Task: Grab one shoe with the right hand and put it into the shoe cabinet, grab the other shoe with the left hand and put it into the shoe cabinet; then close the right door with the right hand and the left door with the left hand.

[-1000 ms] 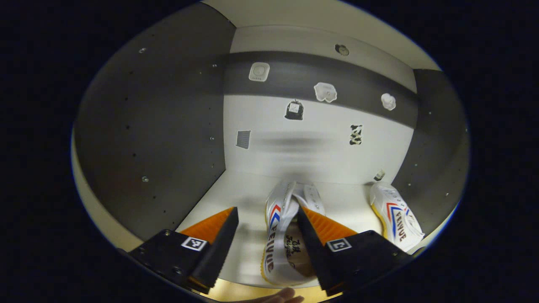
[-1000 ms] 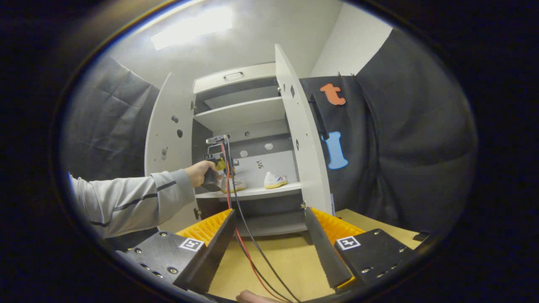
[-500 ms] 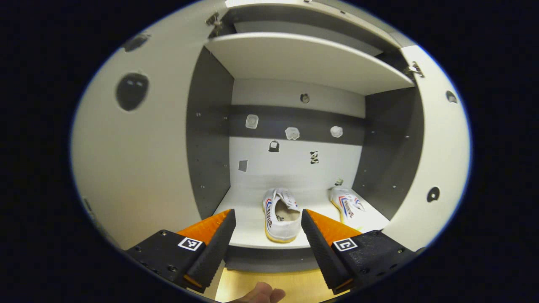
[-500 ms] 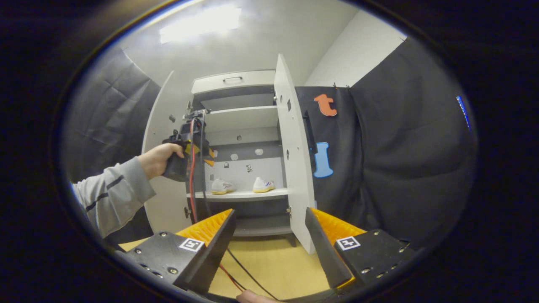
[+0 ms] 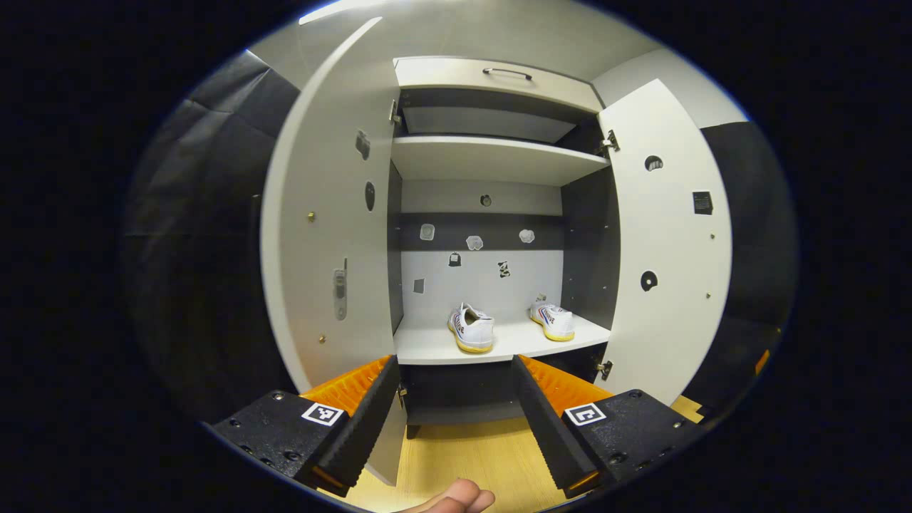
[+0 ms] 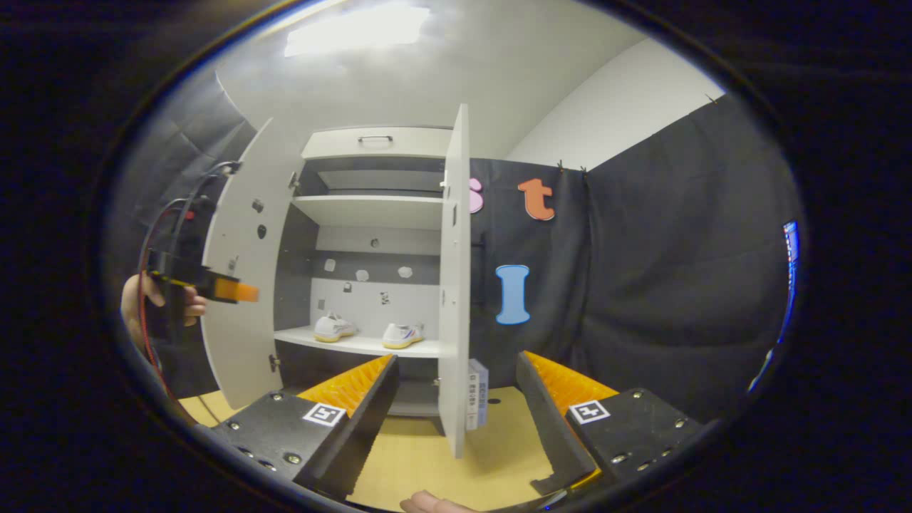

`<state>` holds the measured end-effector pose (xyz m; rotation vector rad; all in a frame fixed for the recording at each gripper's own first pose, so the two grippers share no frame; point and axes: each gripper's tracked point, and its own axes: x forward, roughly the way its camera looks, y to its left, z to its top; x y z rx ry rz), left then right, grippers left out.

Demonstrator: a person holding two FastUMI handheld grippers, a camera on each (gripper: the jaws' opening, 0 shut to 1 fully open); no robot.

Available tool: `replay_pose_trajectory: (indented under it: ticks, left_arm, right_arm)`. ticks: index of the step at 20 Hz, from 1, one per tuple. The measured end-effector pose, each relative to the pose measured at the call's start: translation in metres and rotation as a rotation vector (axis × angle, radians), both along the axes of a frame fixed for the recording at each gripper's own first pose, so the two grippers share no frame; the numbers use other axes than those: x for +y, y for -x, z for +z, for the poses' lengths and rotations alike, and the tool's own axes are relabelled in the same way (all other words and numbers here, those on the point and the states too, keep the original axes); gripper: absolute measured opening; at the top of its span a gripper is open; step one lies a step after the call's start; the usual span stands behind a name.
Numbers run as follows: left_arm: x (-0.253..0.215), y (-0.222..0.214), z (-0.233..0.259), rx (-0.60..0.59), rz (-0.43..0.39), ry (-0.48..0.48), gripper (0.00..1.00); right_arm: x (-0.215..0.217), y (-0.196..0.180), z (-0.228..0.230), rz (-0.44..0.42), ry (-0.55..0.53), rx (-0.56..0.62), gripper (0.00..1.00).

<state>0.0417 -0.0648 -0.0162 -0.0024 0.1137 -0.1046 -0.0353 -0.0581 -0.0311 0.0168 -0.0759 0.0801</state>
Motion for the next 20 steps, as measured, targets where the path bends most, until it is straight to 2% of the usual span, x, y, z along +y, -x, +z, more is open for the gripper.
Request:
replay_pose_trajectory:
  ticks: [3, 5, 6, 9, 12, 14, 15, 16, 20]
  left_arm:
    - [0.007, 0.035, -0.017, 0.003, -0.020, 0.030, 0.99]
    - [0.011, 0.054, -0.030, 0.006, -0.037, 0.046, 0.94]
    - [0.014, 0.062, -0.039, 0.005, -0.037, 0.044, 0.97]
    - [0.019, 0.084, -0.059, 0.011, -0.040, 0.053, 0.97]
    - [0.025, 0.098, -0.068, -0.022, -0.030, 0.054, 0.97]
    - [0.023, 0.105, -0.072, -0.033, -0.051, 0.031, 0.96]
    - [0.022, 0.109, -0.070, -0.046, -0.063, 0.030, 0.94]
    - [0.021, 0.111, -0.069, -0.057, -0.071, 0.033, 0.96]
    - [0.035, 0.114, -0.068, -0.086, -0.064, 0.017, 0.96]
  right_arm:
    - [-0.028, -0.020, 0.014, -0.023, 0.036, 0.026, 0.98]
    - [-0.042, -0.036, 0.024, -0.028, 0.057, 0.036, 0.98]
    - [-0.048, -0.045, 0.029, -0.026, 0.068, 0.039, 0.98]
    - [-0.074, -0.079, 0.039, -0.055, 0.090, 0.052, 0.98]
    - [-0.085, -0.118, 0.052, -0.043, 0.093, 0.060, 0.98]
    - [-0.096, -0.147, 0.057, -0.050, 0.096, 0.067, 0.98]
    - [-0.098, -0.161, 0.055, -0.056, 0.090, 0.075, 0.98]
    - [-0.100, -0.174, 0.054, -0.059, 0.090, 0.089, 0.98]
    - [-0.103, -0.214, 0.041, -0.062, 0.104, 0.147, 0.98]
